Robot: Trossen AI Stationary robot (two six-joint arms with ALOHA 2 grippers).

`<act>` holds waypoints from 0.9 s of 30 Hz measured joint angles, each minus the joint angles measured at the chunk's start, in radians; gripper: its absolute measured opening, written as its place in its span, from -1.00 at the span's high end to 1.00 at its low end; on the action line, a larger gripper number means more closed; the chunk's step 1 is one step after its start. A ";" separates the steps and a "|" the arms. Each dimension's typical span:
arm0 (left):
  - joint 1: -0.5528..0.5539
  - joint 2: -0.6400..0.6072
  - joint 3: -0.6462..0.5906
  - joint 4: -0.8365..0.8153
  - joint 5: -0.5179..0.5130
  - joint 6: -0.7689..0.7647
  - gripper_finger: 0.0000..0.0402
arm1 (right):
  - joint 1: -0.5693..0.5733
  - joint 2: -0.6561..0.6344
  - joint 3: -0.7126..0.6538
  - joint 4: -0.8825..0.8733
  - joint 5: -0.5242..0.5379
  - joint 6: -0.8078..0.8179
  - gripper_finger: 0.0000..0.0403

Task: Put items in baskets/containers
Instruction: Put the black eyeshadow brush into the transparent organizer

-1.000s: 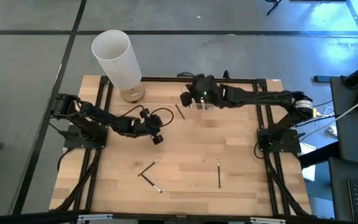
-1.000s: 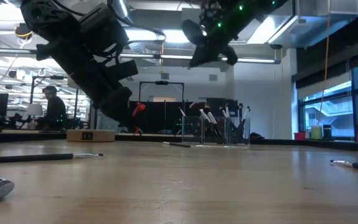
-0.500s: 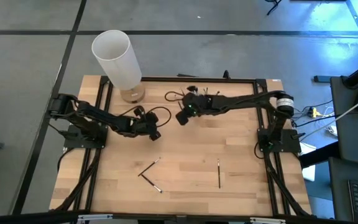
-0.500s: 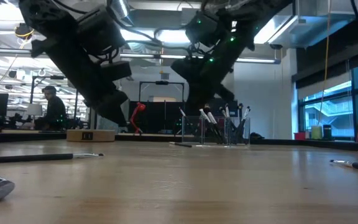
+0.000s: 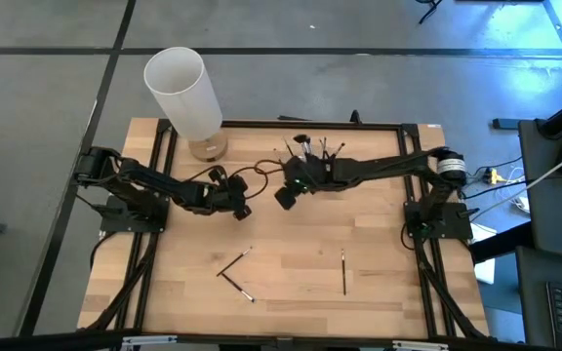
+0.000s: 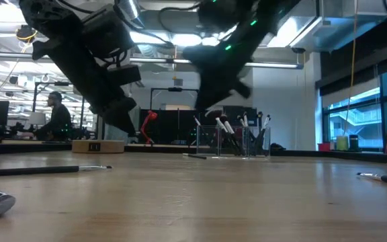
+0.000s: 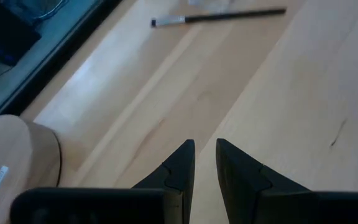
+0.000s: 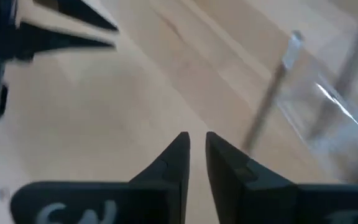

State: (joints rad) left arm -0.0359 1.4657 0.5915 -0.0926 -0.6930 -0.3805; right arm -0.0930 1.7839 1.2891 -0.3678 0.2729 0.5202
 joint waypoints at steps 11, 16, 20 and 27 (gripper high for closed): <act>-0.059 -0.302 -0.049 -0.003 -0.056 0.036 0.70 | -0.052 0.278 0.265 0.116 0.022 -0.183 0.71; -0.097 -0.433 -0.122 0.025 -0.121 0.036 0.70 | -0.098 0.377 0.493 -0.082 0.044 -0.277 0.71; -0.118 -0.504 -0.162 0.050 -0.093 0.036 0.70 | -0.154 0.459 0.705 -0.315 0.032 -0.335 0.71; -0.150 -0.509 -0.164 0.064 -0.048 0.036 0.70 | -0.253 0.617 1.029 -0.585 -0.096 -0.666 0.71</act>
State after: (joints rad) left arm -0.1862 0.9569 0.4278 -0.0288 -0.7408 -0.3447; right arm -0.3460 2.4008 2.3181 -0.9528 0.1764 -0.1457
